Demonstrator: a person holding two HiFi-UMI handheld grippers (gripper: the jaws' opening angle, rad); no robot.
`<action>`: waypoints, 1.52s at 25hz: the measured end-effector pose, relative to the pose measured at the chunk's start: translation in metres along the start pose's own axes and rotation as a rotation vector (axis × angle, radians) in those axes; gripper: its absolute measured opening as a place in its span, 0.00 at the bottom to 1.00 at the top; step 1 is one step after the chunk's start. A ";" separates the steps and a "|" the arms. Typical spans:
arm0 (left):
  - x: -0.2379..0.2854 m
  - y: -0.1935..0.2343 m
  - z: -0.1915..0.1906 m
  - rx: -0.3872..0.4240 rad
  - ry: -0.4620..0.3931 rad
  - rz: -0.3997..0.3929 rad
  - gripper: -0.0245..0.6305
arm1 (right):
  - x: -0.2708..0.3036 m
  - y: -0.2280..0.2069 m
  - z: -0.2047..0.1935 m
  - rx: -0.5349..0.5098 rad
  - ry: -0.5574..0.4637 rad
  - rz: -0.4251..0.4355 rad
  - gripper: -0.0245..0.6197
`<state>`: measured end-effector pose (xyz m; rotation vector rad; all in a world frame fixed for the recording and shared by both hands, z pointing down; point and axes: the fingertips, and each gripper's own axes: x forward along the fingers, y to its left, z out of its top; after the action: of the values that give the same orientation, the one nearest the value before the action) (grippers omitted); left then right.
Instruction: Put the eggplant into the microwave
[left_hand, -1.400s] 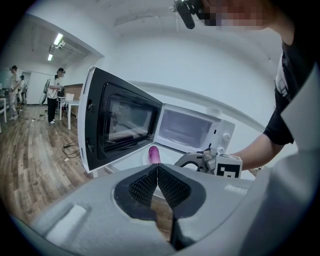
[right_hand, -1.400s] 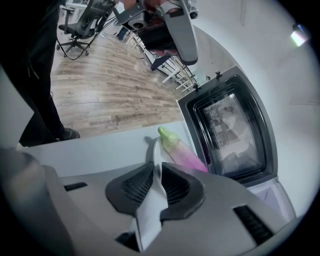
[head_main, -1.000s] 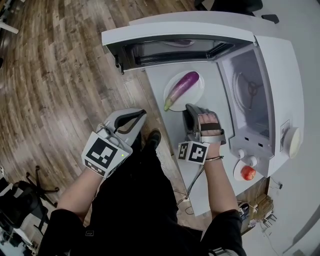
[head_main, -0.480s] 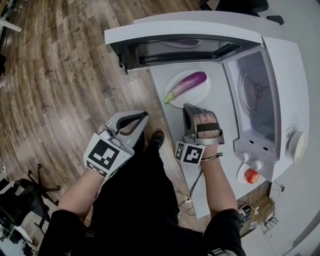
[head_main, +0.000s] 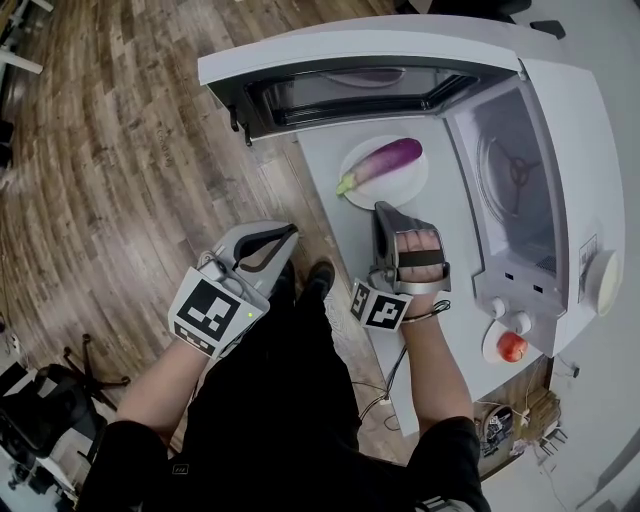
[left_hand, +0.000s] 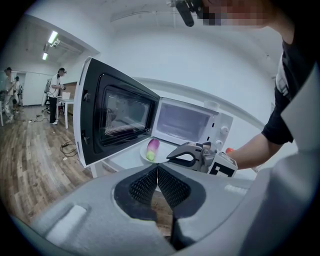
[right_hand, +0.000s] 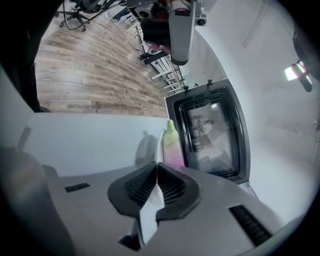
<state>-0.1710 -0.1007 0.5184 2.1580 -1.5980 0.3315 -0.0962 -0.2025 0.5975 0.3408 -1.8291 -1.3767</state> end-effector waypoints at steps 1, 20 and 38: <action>0.000 -0.001 0.000 0.004 0.002 -0.003 0.05 | -0.001 -0.001 0.000 -0.002 0.003 -0.009 0.07; 0.008 -0.030 0.020 0.069 0.004 -0.074 0.05 | -0.037 -0.022 -0.027 0.015 0.095 -0.107 0.07; 0.019 -0.106 0.116 0.147 -0.045 -0.119 0.05 | -0.117 -0.094 -0.063 0.090 0.146 -0.194 0.08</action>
<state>-0.0721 -0.1459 0.4039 2.3752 -1.5029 0.3765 0.0016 -0.2058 0.4677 0.6635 -1.7771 -1.3622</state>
